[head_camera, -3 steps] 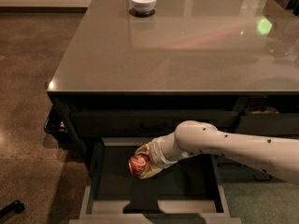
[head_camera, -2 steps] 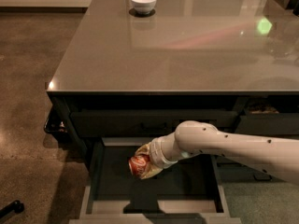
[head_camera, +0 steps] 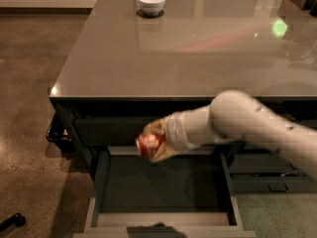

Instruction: Pick coke can from middle drawer and place on counter

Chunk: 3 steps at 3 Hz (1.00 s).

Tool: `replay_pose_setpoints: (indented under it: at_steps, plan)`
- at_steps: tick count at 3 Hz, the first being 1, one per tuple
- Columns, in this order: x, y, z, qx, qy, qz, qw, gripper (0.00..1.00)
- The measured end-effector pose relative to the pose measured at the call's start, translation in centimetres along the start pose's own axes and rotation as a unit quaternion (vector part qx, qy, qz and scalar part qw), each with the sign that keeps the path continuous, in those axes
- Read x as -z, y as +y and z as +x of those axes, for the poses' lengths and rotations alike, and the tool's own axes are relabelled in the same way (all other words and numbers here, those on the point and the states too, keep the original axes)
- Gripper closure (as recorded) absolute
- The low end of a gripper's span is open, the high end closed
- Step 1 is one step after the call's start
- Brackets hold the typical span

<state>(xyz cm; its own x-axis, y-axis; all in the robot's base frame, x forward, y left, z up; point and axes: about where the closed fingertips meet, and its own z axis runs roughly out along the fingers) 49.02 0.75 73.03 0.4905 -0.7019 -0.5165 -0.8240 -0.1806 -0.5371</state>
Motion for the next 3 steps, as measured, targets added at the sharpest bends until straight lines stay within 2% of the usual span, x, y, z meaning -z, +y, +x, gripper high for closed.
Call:
replay_pose_setpoints:
  at_steps: [1,2,3]
  plan:
    - [7.4,-7.0,-5.8,0.065,0.019,0.042,0.9968,1.00]
    - [7.4,-7.0,-5.8,0.065,0.019,0.041,0.9969,1.00]
    - [8.3,-10.0,-6.0,0.098,0.032,0.046,0.9936,1.00]
